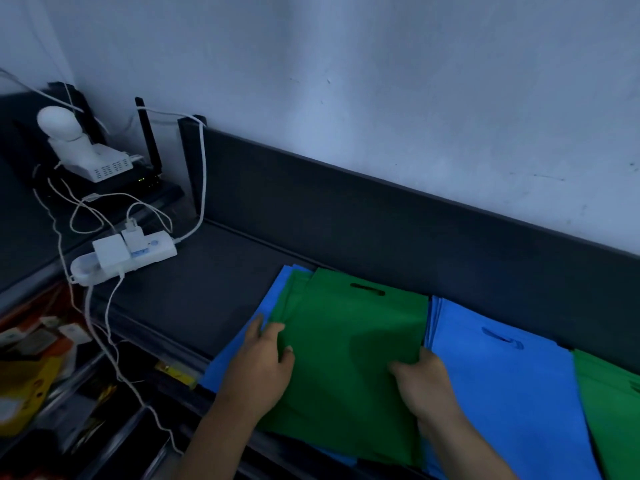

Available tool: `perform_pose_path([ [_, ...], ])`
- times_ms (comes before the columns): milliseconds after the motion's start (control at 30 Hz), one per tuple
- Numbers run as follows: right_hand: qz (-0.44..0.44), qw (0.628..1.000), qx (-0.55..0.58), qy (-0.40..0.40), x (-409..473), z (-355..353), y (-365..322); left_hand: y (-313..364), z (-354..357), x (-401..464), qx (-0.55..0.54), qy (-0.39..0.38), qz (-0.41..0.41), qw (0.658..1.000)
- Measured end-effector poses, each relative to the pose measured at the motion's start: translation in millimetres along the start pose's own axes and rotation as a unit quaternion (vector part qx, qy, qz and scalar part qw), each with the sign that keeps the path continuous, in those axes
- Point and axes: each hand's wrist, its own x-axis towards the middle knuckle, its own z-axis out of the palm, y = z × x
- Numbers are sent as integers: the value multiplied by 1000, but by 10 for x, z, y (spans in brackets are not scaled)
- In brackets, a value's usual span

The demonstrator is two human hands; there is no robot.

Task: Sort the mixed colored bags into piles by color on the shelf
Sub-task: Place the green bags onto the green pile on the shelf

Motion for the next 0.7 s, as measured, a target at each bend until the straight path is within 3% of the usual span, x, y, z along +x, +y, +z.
perform_pose_path([
  [467, 2, 998, -42, -38, -98, 27, -31, -145, -59, -89, -55, 42, -18, 997],
  [700, -7, 991, -61, -118, -90, -67, 14, -155, -60, -81, -65, 47, -10, 997],
])
